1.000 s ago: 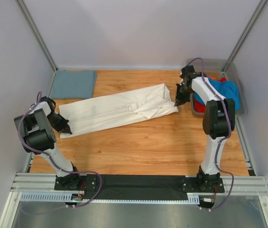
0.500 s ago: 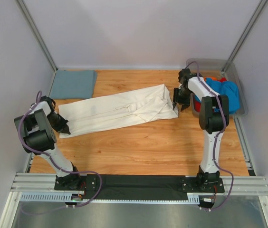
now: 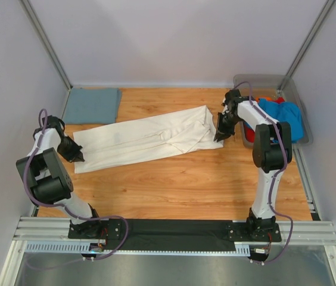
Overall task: Fold and stack the t-shirts
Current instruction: Fold the tshirt
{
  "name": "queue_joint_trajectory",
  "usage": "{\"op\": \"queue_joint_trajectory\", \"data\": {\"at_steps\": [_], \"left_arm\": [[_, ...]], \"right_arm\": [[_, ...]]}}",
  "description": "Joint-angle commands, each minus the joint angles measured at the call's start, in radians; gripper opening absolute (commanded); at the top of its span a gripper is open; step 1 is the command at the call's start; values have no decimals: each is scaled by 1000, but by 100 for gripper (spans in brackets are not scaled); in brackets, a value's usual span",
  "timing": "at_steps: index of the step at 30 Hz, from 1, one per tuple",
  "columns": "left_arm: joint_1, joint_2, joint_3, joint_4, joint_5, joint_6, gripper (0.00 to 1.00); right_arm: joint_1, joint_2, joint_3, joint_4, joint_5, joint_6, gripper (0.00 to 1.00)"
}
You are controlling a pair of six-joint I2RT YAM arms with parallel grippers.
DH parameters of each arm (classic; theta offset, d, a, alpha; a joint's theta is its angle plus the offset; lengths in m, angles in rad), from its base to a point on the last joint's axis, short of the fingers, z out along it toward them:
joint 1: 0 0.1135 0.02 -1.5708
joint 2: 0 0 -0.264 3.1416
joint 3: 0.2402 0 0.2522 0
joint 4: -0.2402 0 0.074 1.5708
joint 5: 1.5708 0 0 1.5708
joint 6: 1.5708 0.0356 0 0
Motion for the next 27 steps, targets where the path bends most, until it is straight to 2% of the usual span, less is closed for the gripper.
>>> {"op": "queue_joint_trajectory", "data": {"at_steps": [1,6,9,10,14,15,19,27], "left_arm": [[5,-57,-5,35,28,21,6],[5,-50,36,30,2,53,15],[5,-29,55,33,-6,72,21],[5,-16,67,38,-2,79,21],[7,50,104,30,8,87,21],[7,65,108,36,9,89,21],[8,102,111,21,-20,85,22],[8,107,93,18,-83,64,33]], "right_arm": [[5,73,-21,94,-72,46,19],[5,91,-34,38,112,-2,21],[9,52,-24,37,94,4,26],[14,24,-15,38,82,12,29],[55,-19,68,57,-8,60,52],[60,-22,76,70,-57,76,54],[81,-27,72,121,-133,139,57],[94,-16,39,141,-173,149,58]]}}
